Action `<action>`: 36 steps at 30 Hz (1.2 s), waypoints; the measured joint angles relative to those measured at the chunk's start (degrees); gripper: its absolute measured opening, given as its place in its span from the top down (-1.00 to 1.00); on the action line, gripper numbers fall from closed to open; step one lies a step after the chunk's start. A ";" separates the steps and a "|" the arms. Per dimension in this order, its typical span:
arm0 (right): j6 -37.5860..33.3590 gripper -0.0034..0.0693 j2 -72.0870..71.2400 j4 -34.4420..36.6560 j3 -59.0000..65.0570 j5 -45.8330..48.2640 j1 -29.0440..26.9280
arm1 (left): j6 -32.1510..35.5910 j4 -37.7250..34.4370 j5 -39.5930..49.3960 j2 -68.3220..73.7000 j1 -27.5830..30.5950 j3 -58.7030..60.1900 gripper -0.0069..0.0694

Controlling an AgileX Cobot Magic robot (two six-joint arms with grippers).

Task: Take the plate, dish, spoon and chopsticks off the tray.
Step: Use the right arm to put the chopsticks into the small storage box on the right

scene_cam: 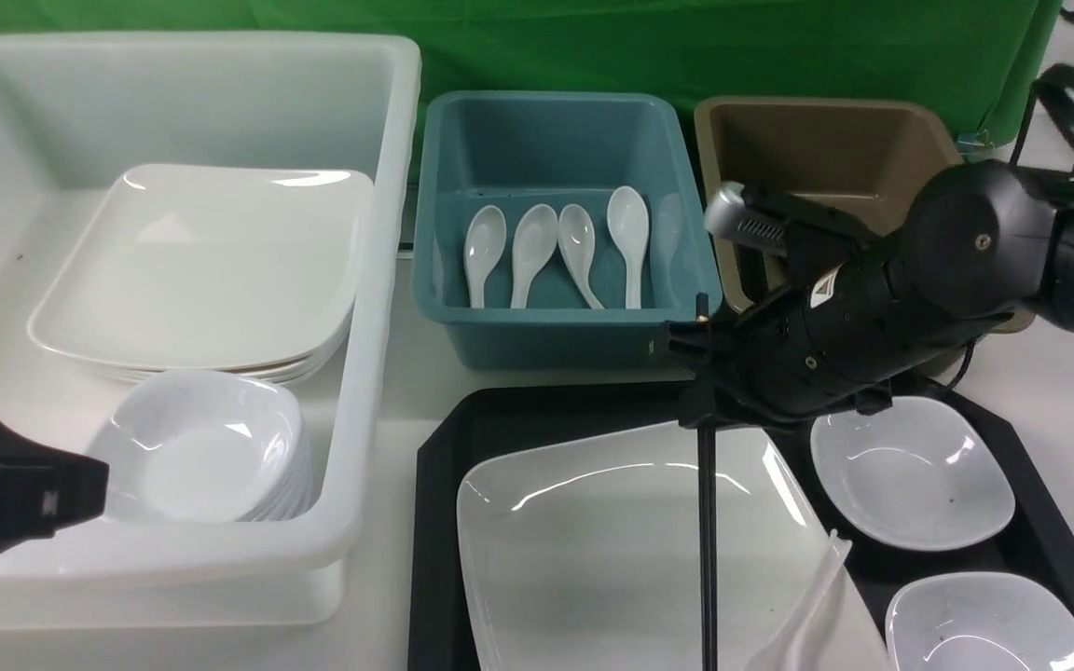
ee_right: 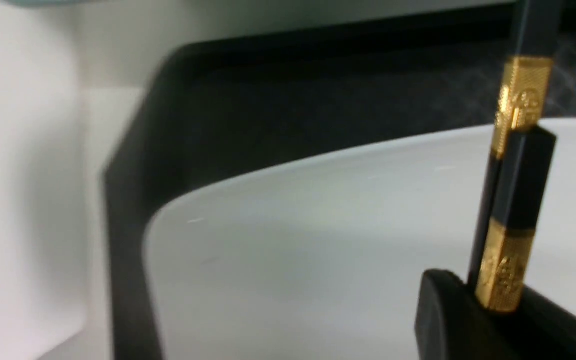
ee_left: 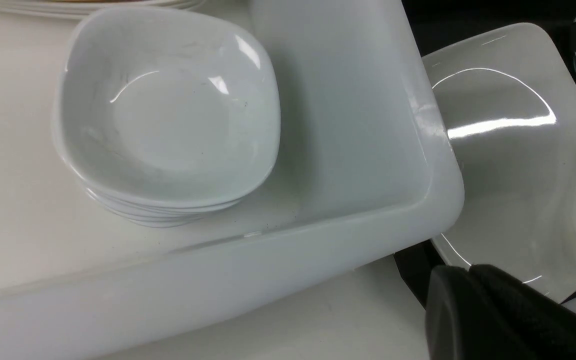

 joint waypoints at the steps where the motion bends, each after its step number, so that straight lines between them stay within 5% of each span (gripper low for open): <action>1: -0.05 0.71 -0.98 0.06 0.00 0.00 0.24 | 0.00 0.00 0.01 0.00 0.00 0.00 0.82; 9: -2.80 0.71 -6.66 0.17 -3.21 -3.20 -3.55 | 0.00 0.00 -0.01 0.00 0.00 0.00 0.82; 20: -7.38 0.71 6.10 0.06 -26.80 -7.02 -22.17 | 0.00 0.00 -0.06 0.00 0.00 0.00 0.82; 32: -9.83 0.68 22.10 -0.11 -34.02 -12.39 -24.66 | 0.00 0.98 -0.01 0.00 0.00 0.00 0.82; 36: -10.15 0.36 23.64 -0.05 -34.02 -10.67 -24.66 | 0.00 1.10 -0.01 0.00 0.00 0.00 0.82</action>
